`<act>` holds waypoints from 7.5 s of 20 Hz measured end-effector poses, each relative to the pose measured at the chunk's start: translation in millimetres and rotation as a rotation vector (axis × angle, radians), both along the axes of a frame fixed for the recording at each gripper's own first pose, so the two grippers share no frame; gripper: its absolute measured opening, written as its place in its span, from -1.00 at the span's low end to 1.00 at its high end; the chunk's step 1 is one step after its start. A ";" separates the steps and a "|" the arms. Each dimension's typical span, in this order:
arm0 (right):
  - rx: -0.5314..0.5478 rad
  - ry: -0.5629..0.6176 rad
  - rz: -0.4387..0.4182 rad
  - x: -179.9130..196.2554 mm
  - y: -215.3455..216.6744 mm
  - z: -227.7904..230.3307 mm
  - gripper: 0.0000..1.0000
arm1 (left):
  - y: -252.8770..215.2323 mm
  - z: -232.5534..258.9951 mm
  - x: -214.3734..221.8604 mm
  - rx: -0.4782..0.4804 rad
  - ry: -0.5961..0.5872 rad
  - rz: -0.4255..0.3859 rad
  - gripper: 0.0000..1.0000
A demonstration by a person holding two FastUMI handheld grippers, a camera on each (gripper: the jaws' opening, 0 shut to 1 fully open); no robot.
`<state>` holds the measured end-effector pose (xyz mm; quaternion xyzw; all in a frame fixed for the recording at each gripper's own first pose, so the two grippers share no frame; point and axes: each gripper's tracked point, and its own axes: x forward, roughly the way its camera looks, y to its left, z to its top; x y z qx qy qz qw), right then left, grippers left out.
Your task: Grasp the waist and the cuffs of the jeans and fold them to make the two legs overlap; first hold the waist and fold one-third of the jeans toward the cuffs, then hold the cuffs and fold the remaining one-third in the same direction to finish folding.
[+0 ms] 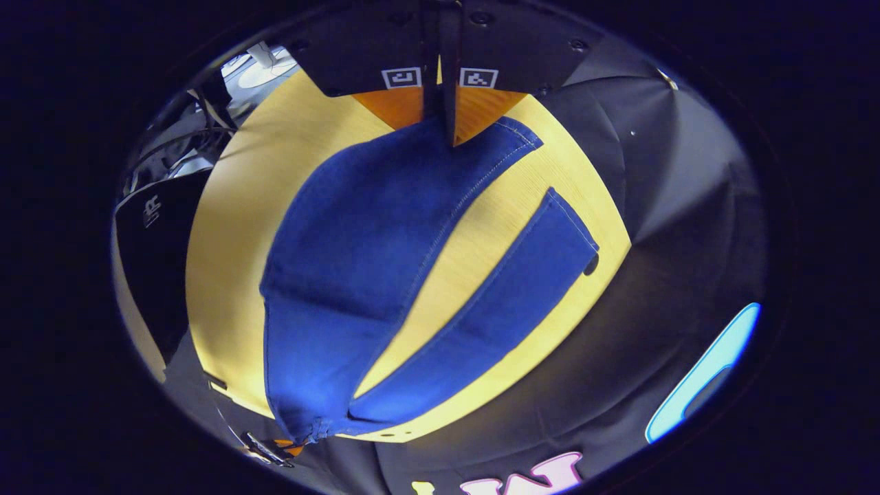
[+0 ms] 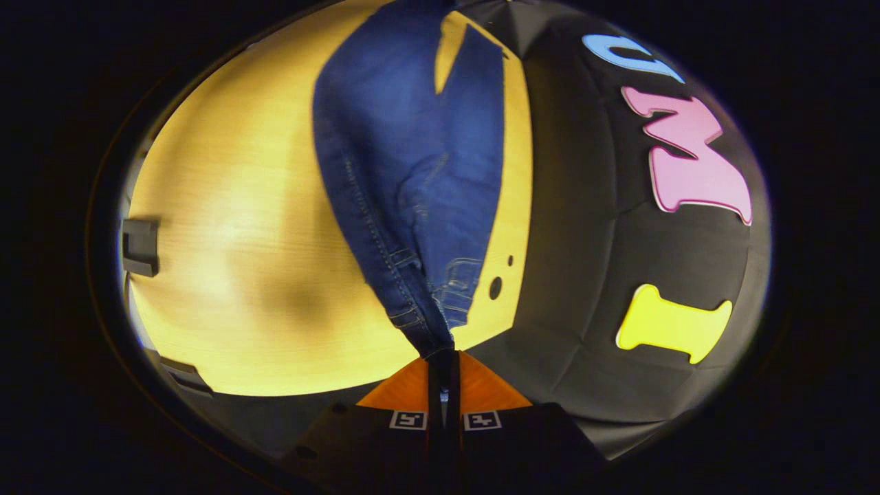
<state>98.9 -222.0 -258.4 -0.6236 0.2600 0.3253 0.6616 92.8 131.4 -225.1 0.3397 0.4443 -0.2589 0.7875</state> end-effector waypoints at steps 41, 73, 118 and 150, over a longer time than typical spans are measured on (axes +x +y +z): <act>1.211 -0.061 -1.780 168.8 -59.6 -125.5 0.94 | -96.3 134.4 149.8 -0.664 -0.590 0.811 0.94; 1.303 -0.275 -0.612 89.0 140.3 -18.9 -0.85 | -139.2 88.9 125.2 -0.905 -0.515 0.790 0.94; 1.328 0.110 -0.901 -32.0 100.4 -185.6 0.96 | -20.5 69.8 258.3 -0.968 -0.573 0.925 -0.87; 1.355 -0.235 -1.105 -127.1 -162.5 -40.5 0.95 | -506.7 202.0 203.2 -0.882 -0.550 0.350 0.95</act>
